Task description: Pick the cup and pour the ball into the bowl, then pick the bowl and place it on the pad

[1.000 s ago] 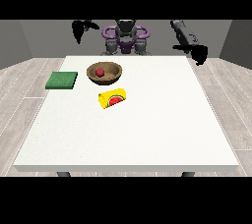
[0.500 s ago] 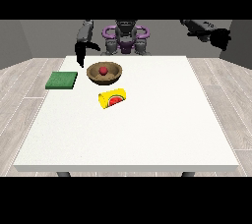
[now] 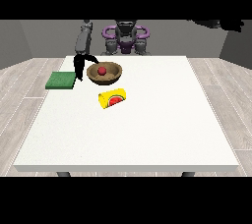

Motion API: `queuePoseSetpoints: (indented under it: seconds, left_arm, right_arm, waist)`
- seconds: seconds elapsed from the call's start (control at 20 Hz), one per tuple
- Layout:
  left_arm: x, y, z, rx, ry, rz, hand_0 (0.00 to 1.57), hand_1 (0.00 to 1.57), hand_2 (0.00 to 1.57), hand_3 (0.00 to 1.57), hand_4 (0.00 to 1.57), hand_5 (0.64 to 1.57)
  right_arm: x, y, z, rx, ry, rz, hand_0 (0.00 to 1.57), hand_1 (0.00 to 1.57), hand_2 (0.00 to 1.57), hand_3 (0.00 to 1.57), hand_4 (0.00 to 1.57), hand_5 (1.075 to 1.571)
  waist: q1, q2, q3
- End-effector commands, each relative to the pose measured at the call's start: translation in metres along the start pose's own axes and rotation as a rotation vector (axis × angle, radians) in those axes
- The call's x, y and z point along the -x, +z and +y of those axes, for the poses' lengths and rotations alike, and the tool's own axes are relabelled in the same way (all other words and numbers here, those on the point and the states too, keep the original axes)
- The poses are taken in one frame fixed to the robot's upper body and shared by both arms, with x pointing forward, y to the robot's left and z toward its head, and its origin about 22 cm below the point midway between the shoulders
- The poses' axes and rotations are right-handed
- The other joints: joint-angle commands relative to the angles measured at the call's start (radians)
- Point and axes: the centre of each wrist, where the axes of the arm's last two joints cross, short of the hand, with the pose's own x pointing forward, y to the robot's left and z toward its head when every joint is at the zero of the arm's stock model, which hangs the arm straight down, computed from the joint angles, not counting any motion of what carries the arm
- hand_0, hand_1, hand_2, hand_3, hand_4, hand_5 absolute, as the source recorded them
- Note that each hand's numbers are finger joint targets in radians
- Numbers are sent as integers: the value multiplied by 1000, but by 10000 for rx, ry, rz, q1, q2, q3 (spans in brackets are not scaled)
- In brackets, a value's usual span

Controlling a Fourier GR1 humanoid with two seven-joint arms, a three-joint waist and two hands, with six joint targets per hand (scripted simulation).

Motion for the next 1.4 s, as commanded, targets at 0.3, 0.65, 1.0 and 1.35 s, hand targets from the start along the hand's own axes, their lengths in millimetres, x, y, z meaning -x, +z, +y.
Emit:
queuePoseSetpoints:
  seconds: [0.3, 0.65, 1.0, 1.35]
  left_arm:
    - [-27, -10, 16, -225, 24, -28, 0, 0, 0, 0, 0, 1536]
    - [-54, -23, 4, 60, 251, -814, 0, 0, 0, 0, 0, 1529]
    - [-77, -36, -1, 560, 422, -1069, 0, 0, 0, 0, 0, 1541]
    - [-93, -44, 7, 413, 462, -1080, 0, 0, 0, 0, 0, 1538]
  right_arm:
    - [21, -27, 10, 398, -304, 1082, 0, 0, 0, 0, 403, 1571]
    - [39, -19, -9, 730, -391, 636, 0, 0, 0, 0, 307, 1567]
    - [31, -40, 33, 546, -167, 506, 0, 0, 0, 0, 405, 1570]
    - [45, -30, 62, 917, 269, 1097, 0, 0, 0, 0, 416, 1570]
  waist:
    - [-144, -165, -9]
    - [191, 454, -2]
    - [622, 664, -7]
    - [871, 636, -5]
